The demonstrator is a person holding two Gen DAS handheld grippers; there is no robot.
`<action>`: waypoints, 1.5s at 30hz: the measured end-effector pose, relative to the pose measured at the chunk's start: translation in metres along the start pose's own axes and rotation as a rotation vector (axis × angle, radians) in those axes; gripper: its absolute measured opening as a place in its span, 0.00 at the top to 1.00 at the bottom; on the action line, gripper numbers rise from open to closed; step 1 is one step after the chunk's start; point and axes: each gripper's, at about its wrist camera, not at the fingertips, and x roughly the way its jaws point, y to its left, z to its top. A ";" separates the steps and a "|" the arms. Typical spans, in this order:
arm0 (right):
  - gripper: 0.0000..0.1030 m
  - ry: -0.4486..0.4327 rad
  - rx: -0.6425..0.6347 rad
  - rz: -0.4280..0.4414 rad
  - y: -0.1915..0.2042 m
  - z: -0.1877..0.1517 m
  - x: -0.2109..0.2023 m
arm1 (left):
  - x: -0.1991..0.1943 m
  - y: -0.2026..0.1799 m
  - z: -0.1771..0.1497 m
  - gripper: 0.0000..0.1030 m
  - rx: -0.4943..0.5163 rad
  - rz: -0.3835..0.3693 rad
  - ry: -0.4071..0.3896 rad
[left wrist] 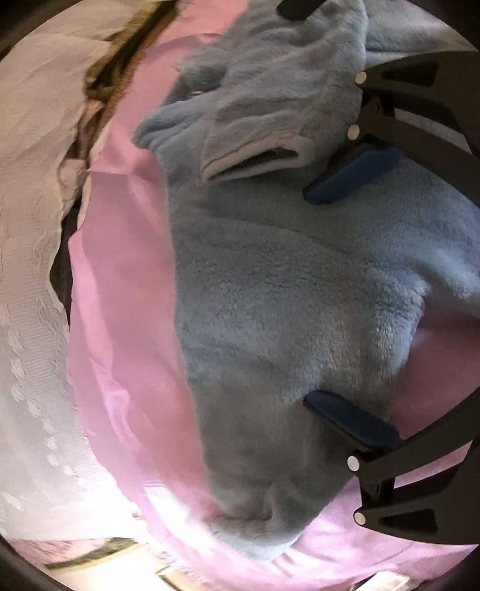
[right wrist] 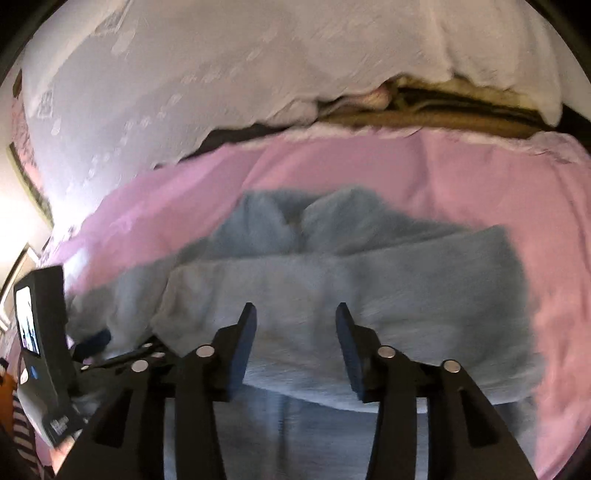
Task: Fold small clothes
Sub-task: 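Open the right gripper and release the sleeve onto the body, then grasp the other sleeve cuff with the left gripper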
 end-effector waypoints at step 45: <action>0.32 -0.030 0.142 -0.021 -0.096 -0.058 -0.018 | -0.045 0.263 -0.005 0.18 -0.787 -0.244 -0.049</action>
